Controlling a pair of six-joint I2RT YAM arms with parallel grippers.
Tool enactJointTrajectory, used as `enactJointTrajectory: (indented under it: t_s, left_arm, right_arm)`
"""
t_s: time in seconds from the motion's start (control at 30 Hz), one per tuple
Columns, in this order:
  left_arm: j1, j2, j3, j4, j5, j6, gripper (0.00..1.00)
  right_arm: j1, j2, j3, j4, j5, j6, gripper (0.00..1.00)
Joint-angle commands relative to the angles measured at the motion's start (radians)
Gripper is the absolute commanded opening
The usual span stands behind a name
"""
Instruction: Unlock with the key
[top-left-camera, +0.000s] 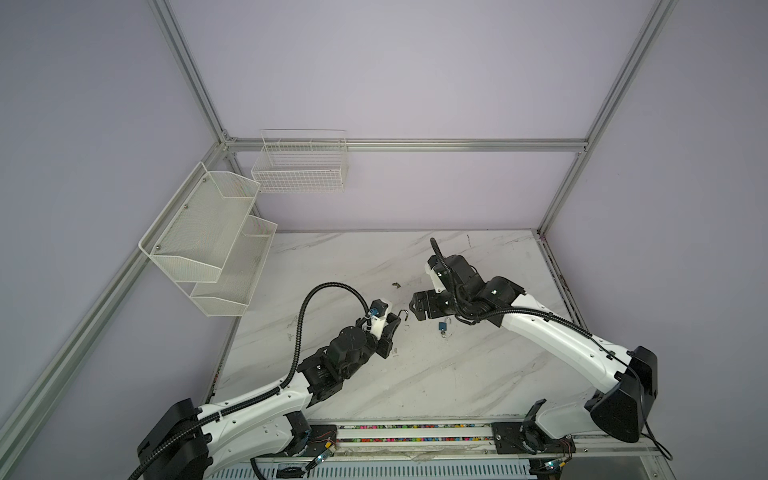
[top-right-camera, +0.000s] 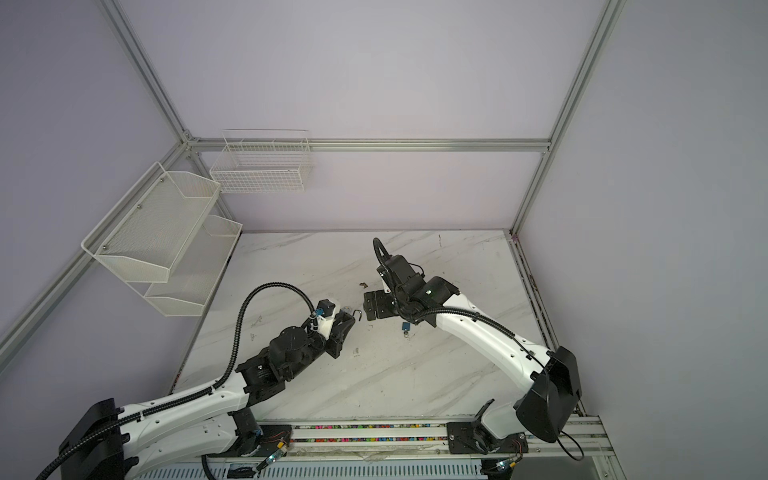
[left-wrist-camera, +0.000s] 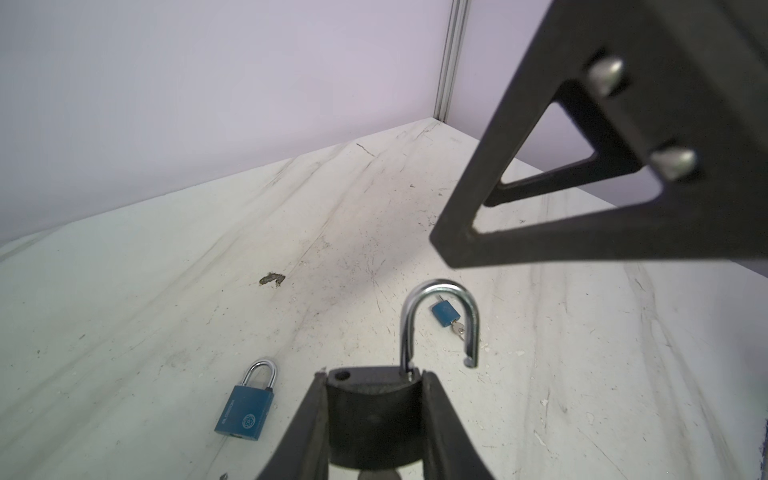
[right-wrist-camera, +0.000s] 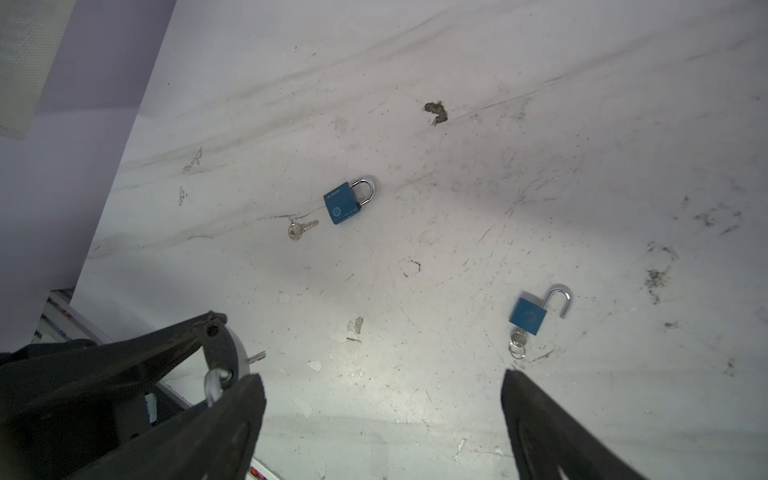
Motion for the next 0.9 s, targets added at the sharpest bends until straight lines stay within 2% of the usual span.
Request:
enactJointTrajectory:
  t_s: [0.0, 0.17, 0.43, 0.63, 0.87]
  left_arm:
    - [-0.020, 0.039, 0.104, -0.048, -0.070, -0.115, 0.00]
    - [-0.064, 0.175, 0.280, -0.258, -0.157, -0.327, 0.00]
    - [-0.096, 0.495, 0.598, -0.623, -0.220, -0.698, 0.00]
    - [-0.094, 0.707, 0.805, -0.806, -0.267, -0.865, 0.00]
    - [-0.060, 0.905, 1.009, -0.970, -0.268, -0.996, 0.00]
  right_arm:
    - [-0.037, -0.066, -0.031, -0.006, 0.094, 0.001, 0.94]
    - [-0.141, -0.114, -0.091, 0.067, 0.129, 0.003, 0.97]
    - [-0.304, -0.120, -0.226, 0.242, -0.051, 0.022, 0.97]
    - [-0.439, -0.123, -0.306, 0.318, -0.170, 0.067, 0.97]
    - [-0.470, -0.143, -0.341, 0.341, -0.149, 0.132, 0.97]
